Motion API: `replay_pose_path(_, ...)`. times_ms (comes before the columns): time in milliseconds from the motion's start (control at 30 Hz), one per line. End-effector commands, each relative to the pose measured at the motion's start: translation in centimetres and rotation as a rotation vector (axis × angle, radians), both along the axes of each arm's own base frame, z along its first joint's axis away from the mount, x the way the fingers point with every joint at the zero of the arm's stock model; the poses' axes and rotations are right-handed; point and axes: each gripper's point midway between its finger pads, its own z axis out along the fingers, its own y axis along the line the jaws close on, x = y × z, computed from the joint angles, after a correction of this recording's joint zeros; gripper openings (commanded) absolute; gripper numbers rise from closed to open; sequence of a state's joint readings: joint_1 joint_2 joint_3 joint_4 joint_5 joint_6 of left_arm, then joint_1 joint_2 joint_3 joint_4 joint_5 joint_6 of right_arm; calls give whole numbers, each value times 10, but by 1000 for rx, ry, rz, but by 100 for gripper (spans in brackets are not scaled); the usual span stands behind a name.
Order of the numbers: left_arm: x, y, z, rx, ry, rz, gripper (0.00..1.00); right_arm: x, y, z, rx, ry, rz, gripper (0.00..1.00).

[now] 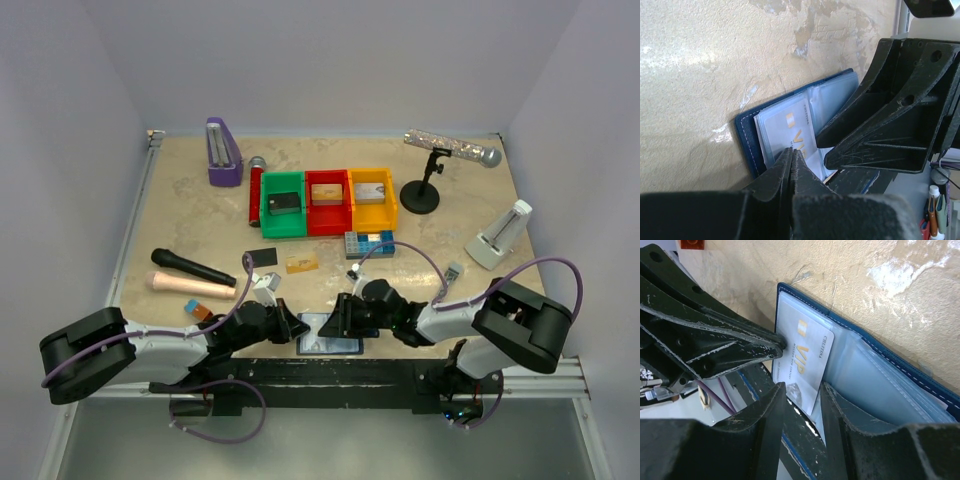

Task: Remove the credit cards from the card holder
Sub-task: Remove the credit card from the card holder.

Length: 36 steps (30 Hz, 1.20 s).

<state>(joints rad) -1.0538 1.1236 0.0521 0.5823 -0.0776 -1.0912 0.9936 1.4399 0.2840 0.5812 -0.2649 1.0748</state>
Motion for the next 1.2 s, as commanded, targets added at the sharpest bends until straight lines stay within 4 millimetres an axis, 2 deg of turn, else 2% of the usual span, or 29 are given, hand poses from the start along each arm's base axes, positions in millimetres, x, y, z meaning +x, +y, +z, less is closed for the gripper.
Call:
replay_pose_path(0, -11, 24, -26, 35, 31, 22, 0, 2, -5, -9, -71, 7, -13, 40)
replay_pose_path(233, -9, 29, -28, 49, 26, 38, 0, 6, -17, -14, -143, -7, -43, 43)
replay_pose_path(467, -8, 33, -31, 79, 24, 50, 0, 8, -15, -12, -149, -6, -43, 44)
replay_pose_path(733, -8, 34, -34, 103, 28, 47, 0, 10, -24, -17, -216, 9, -75, 44)
replay_pose_path(1000, -9, 31, -38, 123, 40, 27, 0, 8, -5, 1, -86, -12, -28, 43)
replay_pose_path(1167, -10, 31, -42, 133, 47, 24, 0, 8, -2, 11, -36, -36, -23, 42)
